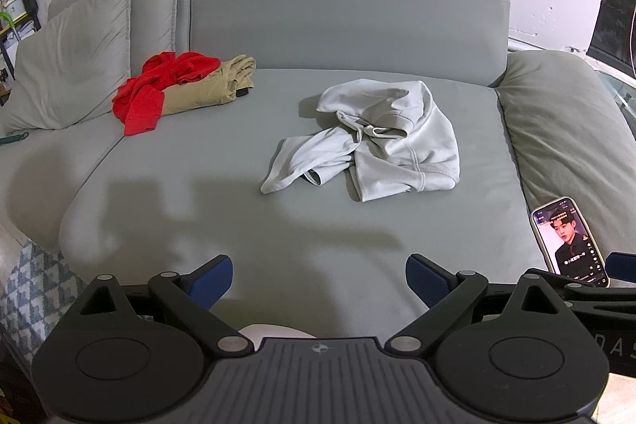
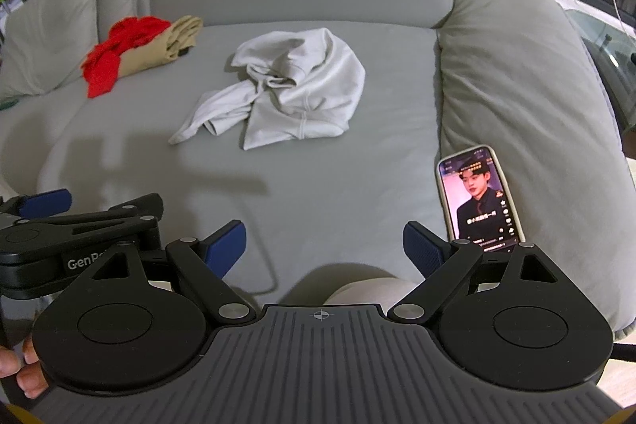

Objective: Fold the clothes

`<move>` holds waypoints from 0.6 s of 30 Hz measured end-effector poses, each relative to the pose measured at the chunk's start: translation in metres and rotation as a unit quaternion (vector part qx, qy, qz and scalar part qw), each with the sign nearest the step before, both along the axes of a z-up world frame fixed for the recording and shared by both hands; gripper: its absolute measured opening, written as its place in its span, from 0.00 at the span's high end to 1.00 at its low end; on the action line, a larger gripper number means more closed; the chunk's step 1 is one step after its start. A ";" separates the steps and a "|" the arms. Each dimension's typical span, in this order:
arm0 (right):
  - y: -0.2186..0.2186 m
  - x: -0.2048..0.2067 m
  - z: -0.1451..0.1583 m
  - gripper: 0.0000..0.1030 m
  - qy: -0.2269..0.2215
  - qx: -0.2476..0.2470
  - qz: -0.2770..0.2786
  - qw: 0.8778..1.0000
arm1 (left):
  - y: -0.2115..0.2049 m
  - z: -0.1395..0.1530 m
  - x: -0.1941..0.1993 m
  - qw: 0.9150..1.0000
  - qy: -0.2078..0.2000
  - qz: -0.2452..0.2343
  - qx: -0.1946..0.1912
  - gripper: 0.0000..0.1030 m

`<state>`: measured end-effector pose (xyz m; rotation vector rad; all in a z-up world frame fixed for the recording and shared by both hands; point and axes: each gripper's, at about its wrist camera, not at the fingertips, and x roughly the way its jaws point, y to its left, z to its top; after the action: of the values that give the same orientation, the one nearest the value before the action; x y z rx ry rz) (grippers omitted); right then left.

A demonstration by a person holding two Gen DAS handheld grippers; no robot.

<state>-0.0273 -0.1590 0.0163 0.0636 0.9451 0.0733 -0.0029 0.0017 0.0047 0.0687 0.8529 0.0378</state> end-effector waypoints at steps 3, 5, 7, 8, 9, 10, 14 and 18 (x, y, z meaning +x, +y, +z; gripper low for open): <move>-0.001 -0.001 0.001 0.12 0.000 0.000 0.001 1.000 | 0.000 0.000 0.000 1.000 0.000 0.001 0.000 0.08; -0.002 0.001 0.003 0.12 0.001 0.000 0.001 1.000 | -0.001 0.000 0.000 1.000 0.000 0.001 0.001 0.08; -0.003 0.001 0.004 0.12 0.002 0.000 0.002 1.000 | -0.001 0.000 -0.001 1.000 0.000 0.001 0.001 0.08; -0.002 0.001 0.005 0.12 0.001 0.001 0.002 1.000 | -0.001 0.001 -0.001 1.000 -0.001 0.001 0.001 0.08; -0.003 0.001 0.004 0.12 0.001 0.001 0.002 1.000 | -0.001 0.001 -0.001 1.000 -0.001 0.001 0.001 0.08; -0.003 0.001 0.004 0.12 0.001 0.001 0.002 1.000 | -0.001 0.001 -0.001 1.000 0.000 0.001 0.000 0.08; -0.002 0.001 0.004 0.12 0.000 0.000 0.001 1.000 | -0.001 0.001 0.000 1.000 0.000 0.002 0.000 0.08; -0.002 0.001 0.004 0.12 0.000 0.000 0.001 1.000 | -0.001 0.001 -0.001 1.000 -0.001 0.002 -0.001 0.08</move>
<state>-0.0266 -0.1605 0.0203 0.0635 0.9457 0.0748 -0.0037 0.0007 0.0059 0.0660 0.8516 0.0410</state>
